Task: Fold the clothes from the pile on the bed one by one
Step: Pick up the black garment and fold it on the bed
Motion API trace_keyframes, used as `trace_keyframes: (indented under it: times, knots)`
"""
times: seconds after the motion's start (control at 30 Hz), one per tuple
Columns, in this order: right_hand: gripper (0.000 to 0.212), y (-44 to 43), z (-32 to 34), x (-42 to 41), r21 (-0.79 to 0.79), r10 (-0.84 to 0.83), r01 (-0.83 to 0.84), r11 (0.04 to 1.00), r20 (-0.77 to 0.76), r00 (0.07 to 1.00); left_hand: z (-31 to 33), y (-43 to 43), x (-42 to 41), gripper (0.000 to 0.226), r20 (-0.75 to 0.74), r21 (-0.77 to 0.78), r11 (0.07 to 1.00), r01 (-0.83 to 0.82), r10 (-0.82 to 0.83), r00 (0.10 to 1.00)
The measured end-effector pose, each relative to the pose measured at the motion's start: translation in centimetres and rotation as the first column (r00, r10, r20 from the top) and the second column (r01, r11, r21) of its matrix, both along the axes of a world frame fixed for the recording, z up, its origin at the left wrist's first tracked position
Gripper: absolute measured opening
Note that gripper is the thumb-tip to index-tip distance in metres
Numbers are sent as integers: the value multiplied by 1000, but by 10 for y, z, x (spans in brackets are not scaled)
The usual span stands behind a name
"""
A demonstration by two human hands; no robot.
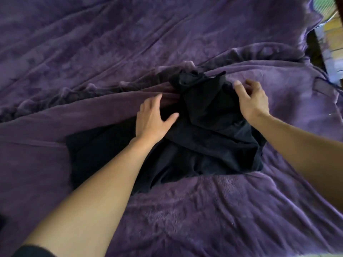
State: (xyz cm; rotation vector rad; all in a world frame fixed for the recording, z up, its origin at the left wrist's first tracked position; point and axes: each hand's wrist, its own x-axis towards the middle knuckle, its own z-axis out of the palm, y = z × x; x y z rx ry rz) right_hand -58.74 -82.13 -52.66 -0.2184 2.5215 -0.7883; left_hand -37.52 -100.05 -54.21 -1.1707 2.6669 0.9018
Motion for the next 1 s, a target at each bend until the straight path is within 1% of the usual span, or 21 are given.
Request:
trace_keyframes:
  times: [0.03,0.07,0.13,0.2,0.23,0.27,0.3,0.37,0.43,0.47,0.5,0.57,0.6,0.63,0.7,0.73,0.8,0.87,0.9,0.93,1.0]
  knots:
    - [65,12,-5,3,-23,-63,63,998,10,998,3,5,-15,86,-49,-20,998,52,-53,997]
    - [72,27,-8,10,-10,-75,75,997,5,997,6,11,-31,93,-64,-74,988,138,-143,988]
    - [88,59,-17,28,77,-9,8,997,15,1000,10,22,-62,104,-20,-167,931,325,-333,943]
    - [94,86,-23,48,193,51,-62,979,62,997,8,28,-92,105,68,-129,904,408,-403,913]
    - [90,96,-27,54,253,45,-69,965,99,994,5,28,-105,99,111,-64,914,401,-393,913]
    - [82,104,-32,57,292,15,-58,955,147,989,3,27,-117,86,144,5,930,367,-364,920]
    - [71,111,-35,56,290,-24,-34,957,194,981,4,25,-127,67,152,42,944,326,-329,932]
    - [50,122,-35,44,161,-98,61,985,231,968,9,23,-142,33,45,3,972,235,-235,971]
    - [39,134,-32,25,50,-162,155,987,156,975,13,26,-147,21,-124,-51,989,137,-143,982]
    - [37,140,-30,15,41,-189,185,982,110,976,14,28,-148,23,-168,-63,991,117,-126,978]
    - [36,147,-28,7,52,-214,210,976,91,972,13,31,-146,30,-163,-69,991,115,-125,979]
    - [28,157,-25,-1,57,-258,252,966,152,954,8,30,-138,50,-22,-82,994,74,-76,997]
    - [24,162,-23,-2,45,-268,264,963,189,945,8,30,-130,56,50,-91,995,50,-45,998]
    - [21,164,-19,-1,25,-263,263,964,207,943,10,29,-120,55,80,-98,995,35,-28,996]
    - [16,160,-6,3,-39,-240,254,966,224,945,17,28,-89,42,73,-102,995,21,-14,997]
    - [16,153,3,7,-91,-232,259,962,233,944,20,27,-69,36,76,-94,996,12,-4,997]
    - [18,132,29,19,-223,-199,258,940,255,946,25,24,-22,30,149,-61,998,-15,24,989]
    - [10,102,58,38,-334,-107,193,923,258,960,28,19,28,30,248,-23,999,-41,45,968]
    - [8,85,72,51,-366,-43,129,922,234,971,29,17,53,31,303,-3,999,-49,48,952]
    - [8,68,83,63,-376,30,44,926,189,982,30,14,77,32,359,19,998,-56,46,932]
    - [14,31,97,91,-336,195,-156,929,87,977,31,9,120,36,442,64,995,-82,45,896]
